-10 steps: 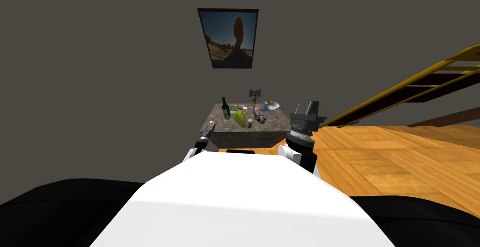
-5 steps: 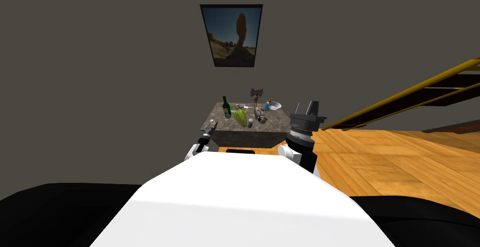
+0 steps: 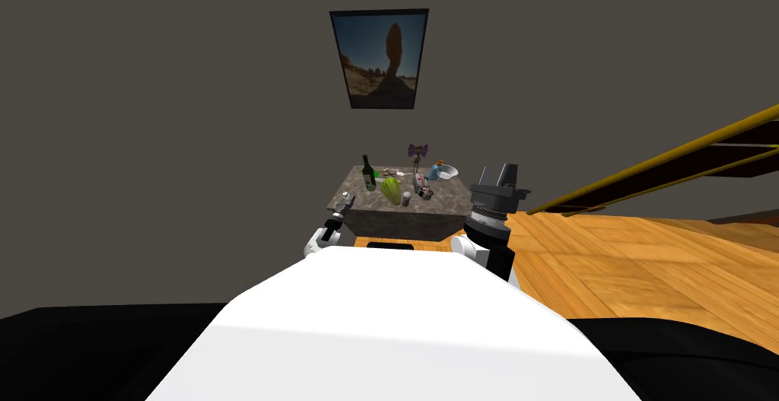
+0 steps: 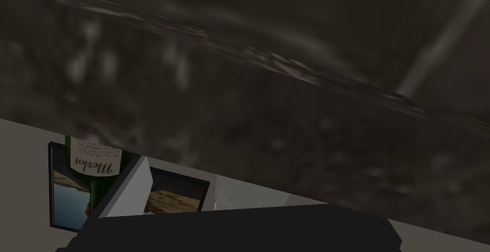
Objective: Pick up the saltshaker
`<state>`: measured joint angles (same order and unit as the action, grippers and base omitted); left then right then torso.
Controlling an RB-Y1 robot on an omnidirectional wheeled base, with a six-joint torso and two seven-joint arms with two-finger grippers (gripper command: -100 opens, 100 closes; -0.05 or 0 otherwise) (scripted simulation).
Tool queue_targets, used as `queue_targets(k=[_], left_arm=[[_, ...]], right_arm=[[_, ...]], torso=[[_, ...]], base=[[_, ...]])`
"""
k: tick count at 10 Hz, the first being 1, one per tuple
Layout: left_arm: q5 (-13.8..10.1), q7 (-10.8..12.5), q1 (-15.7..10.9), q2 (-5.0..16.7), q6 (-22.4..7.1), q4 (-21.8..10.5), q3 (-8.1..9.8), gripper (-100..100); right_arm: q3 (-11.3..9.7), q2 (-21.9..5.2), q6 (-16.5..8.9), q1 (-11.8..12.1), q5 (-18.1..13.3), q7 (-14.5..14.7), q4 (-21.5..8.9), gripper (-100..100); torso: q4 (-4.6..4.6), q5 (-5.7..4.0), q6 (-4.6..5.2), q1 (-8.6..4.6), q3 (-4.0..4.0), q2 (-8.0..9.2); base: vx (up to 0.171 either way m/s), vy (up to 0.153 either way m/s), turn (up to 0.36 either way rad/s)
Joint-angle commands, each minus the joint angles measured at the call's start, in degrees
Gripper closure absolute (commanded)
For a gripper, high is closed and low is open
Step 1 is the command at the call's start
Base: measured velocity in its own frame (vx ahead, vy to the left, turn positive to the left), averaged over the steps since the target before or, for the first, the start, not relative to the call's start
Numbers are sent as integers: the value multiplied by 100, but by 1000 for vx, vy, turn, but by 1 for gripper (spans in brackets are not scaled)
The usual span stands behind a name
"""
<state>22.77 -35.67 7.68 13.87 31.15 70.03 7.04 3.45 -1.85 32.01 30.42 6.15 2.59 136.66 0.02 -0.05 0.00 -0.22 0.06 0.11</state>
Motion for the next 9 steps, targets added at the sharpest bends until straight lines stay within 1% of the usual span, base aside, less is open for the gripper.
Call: queue_targets(k=[1,2,3,4,5,6,7,8,9], left_arm=[[-57,7,-212,83,45,-286,-48,-100],[-57,7,-212,83,45,-329,-48,-100],[-170,-13,-474,219,135,-552,-147,-100],[-170,-13,-577,219,135,-687,-147,-100],[-170,-13,-577,219,135,-764,-147,-100],[-283,-32,-811,354,225,-926,-245,-100],[-283,-32,-942,354,225,-1125,-245,-100],[-283,-32,-942,354,225,-1199,-245,-100],[-396,-51,-1214,490,315,-1431,-344,-100]], right_arm=[[0,0,0,0,0,0,0,0],[0,0,0,-1,0,0,0,0],[0,0,0,0,0,0,0,0],[0,0,0,0,0,0,0,0],[0,0,0,0,0,0,0,0],[0,0,0,0,0,0,0,0],[0,0,0,0,0,0,0,0],[0,0,0,-1,0,0,0,0],[0,0,0,-1,0,0,0,0]], torso=[[0,0,0,0,0,0],[0,-1,2,-2,0,0],[0,0,2,2,-1,-2],[0,-1,1,-2,0,0],[0,-1,2,-3,0,0],[-1,0,2,2,-1,-2],[0,0,0,2,0,0],[0,-1,2,-2,1,1],[0,0,2,1,-1,-2]], base=[[-27,-34,60],[-11,-17,-15],[-26,-33,100],[-25,-34,72],[-12,-15,-2],[-29,-22,114],[-30,-32,67],[-14,-19,-11],[-35,-27,126]])
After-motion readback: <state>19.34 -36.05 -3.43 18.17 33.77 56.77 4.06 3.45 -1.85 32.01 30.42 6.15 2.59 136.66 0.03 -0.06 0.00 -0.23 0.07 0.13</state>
